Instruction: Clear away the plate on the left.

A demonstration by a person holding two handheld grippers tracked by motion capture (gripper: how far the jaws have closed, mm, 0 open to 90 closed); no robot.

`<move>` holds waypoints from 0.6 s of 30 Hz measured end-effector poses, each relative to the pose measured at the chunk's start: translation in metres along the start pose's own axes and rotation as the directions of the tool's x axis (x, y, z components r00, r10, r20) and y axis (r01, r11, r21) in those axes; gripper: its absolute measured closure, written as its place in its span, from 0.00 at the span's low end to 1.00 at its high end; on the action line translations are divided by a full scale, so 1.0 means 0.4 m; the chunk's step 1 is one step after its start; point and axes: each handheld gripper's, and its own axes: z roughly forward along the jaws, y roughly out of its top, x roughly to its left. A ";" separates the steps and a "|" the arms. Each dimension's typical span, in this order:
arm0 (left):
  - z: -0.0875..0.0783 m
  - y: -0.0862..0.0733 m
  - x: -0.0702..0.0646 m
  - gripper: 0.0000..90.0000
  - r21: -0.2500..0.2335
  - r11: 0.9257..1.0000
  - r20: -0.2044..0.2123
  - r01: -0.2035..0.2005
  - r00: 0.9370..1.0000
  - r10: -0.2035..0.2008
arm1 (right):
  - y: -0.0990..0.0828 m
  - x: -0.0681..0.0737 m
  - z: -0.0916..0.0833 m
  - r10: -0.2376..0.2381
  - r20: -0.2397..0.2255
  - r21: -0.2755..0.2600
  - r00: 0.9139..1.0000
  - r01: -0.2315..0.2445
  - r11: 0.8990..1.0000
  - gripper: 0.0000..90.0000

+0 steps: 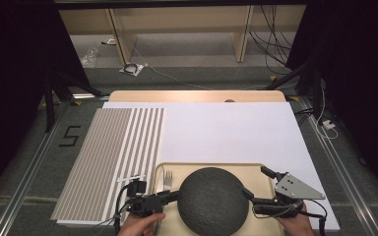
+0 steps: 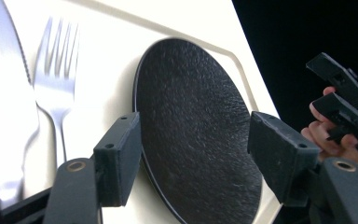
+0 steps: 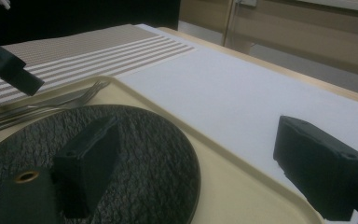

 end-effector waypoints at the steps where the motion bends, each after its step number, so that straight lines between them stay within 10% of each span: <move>1: -0.003 0.003 -0.002 0.39 -0.007 1.000 0.000 -0.016 1.000 0.016 | 0.000 0.000 0.000 0.000 0.000 0.000 1.000 0.000 1.000 0.18; 10: -0.029 0.028 -0.007 0.37 -0.053 0.988 -0.013 -0.143 0.990 0.143 | 0.000 -0.001 0.000 0.004 -0.003 0.001 1.000 -0.004 1.000 0.18; 18: -0.051 0.042 -0.013 0.35 -0.083 0.952 -0.044 -0.295 0.955 0.292 | 0.000 -0.001 -0.001 0.006 -0.004 0.002 1.000 -0.006 1.000 0.18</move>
